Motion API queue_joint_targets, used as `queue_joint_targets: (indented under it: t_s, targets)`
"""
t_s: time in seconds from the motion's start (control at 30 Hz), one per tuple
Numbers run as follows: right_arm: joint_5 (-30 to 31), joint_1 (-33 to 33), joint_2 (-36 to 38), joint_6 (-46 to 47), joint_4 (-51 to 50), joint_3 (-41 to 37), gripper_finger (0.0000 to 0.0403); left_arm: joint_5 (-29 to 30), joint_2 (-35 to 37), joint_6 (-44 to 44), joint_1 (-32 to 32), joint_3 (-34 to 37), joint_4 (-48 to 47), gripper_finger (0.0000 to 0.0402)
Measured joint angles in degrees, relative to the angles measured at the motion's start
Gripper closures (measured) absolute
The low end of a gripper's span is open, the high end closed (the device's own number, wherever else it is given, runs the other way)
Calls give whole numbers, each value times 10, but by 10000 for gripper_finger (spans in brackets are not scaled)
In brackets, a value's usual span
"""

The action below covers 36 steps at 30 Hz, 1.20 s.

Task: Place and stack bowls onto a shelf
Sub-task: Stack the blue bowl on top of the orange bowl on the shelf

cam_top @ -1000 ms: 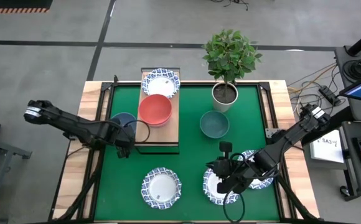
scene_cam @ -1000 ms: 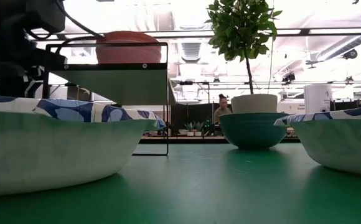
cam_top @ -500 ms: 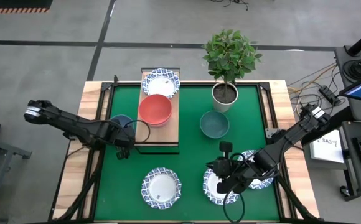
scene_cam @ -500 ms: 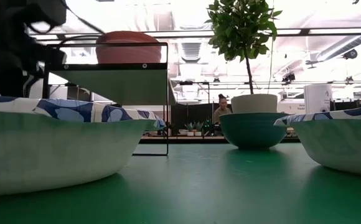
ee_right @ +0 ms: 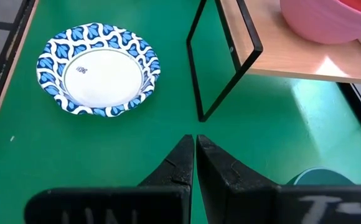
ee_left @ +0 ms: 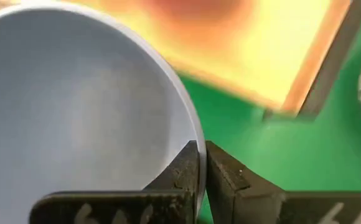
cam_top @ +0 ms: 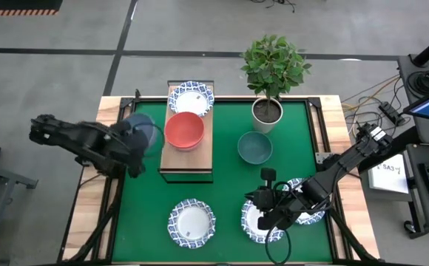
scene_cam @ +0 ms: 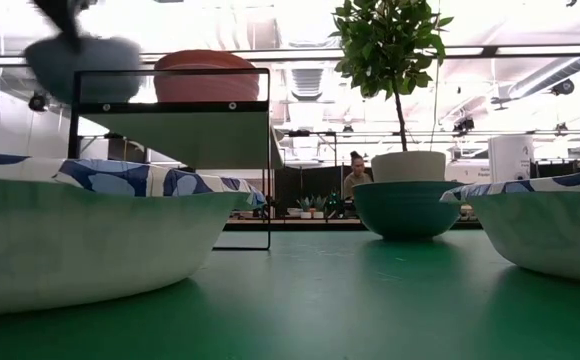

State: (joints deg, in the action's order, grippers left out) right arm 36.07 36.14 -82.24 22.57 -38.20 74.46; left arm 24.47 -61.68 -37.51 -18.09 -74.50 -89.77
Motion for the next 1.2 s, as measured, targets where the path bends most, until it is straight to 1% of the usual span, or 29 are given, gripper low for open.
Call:
queue_joint_targets:
  t_s: [0.07,0.2,0.3,0.33,0.43,0.7,0.83,1.2]
  targets:
    - [0,0,0,0,0,0,394,30,2,49,0,-44,28,401]
    - [0,0,0,0,0,0,394,74,-12,180,0,-109,139,401]
    - [0,0,0,0,0,0,394,72,-27,282,0,-130,232,401]
    - [0,0,0,0,0,0,394,63,-32,312,0,-131,256,401]
    - [0,0,0,0,0,0,394,35,-57,366,5,-130,289,401]
    - [0,1,-1,0,0,0,394,38,-131,369,12,-128,261,401]
    - [0,1,-1,0,0,0,394,69,-150,350,21,-128,232,400]
    - [0,8,-1,2,0,0,394,73,-164,334,46,-128,222,352]
